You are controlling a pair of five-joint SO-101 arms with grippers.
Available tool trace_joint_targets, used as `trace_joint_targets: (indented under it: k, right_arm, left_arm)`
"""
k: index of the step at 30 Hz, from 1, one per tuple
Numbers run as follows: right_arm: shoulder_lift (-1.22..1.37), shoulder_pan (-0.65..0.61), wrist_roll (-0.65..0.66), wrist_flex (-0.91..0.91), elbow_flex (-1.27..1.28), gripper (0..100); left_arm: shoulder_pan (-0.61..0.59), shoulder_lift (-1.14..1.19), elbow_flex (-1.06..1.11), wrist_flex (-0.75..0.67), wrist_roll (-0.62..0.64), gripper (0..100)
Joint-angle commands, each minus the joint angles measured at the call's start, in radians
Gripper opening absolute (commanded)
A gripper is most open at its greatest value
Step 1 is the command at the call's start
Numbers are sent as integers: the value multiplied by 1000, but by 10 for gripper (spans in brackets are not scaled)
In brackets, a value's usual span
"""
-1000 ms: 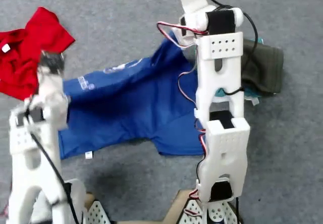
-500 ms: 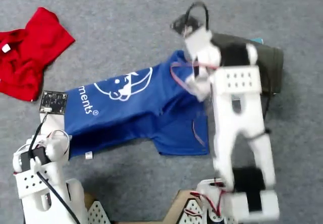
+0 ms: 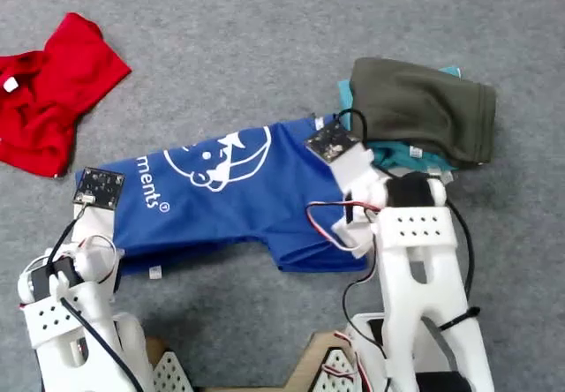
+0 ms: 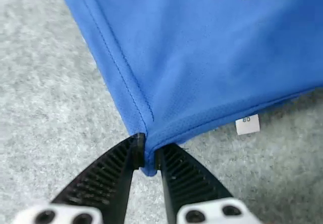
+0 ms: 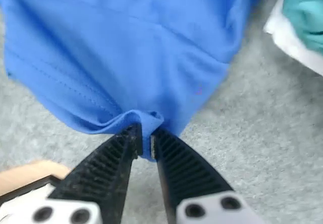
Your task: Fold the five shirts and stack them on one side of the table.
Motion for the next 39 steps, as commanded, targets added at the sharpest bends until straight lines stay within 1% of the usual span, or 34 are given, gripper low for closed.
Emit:
trace_joint_targets:
  k: [1,5,8,10,12,14,17,19,21,23,25,26,27,28,29,30,31,32,33,35,37,39]
  right_arm:
    - [1,43,38,-29,2,14]
    - [25,43,40,-31,7,14]
    - [31,41,43,-32,5,18]
    - [31,41,80,-28,5,38]
    - [28,48,95,-18,2,103]
    - [21,46,100,8,-7,194]
    - [7,41,135,20,-42,322]
    - [-1,46,149,21,-71,354]
    - [4,48,149,21,-108,331]
    - [4,44,147,20,-150,279]
    - [5,43,112,20,-208,181]
    - [5,41,80,18,-242,108]
    - [10,38,55,14,-274,30]
    - [21,20,48,15,-306,11]
    - [42,-5,37,20,-335,47]
    - [73,-29,26,20,-360,51]
    - [111,-61,-3,9,-386,33]
    - [157,-98,-28,-9,-415,15]
    - [217,-130,-54,-25,-447,15]
    - [355,-178,-163,-41,-544,18]
    - [510,-213,-236,-46,-661,18]
    - [673,-236,-252,-48,-789,17]
  left_arm:
    - [1,2,-7,9,-12,29]
    - [1,-6,-16,34,-20,31]
    - [2,-6,-18,63,-112,30]
    - [1,-6,-21,80,-196,33]
    - [-2,-8,-22,101,-258,44]
    - [-12,-8,-41,120,-287,105]
    - [-61,-8,-102,124,-241,229]
    - [-93,-8,-162,123,-198,262]
    - [-116,-8,-229,132,-199,266]
    - [-153,-8,-300,132,-226,266]
    - [-200,-8,-380,132,-284,263]
    - [-223,-8,-417,135,-339,252]
    - [-240,-8,-455,153,-405,207]
    - [-242,-3,-496,161,-454,132]
    - [-209,5,-527,158,-465,47]
    - [-153,9,-539,140,-442,16]
    - [-102,18,-536,109,-393,55]
    - [-56,35,-533,78,-321,72]
    - [-10,58,-530,38,-236,63]
    - [101,153,-507,-54,-44,22]
    - [140,301,-484,-161,147,34]
    - [143,485,-483,-282,327,28]
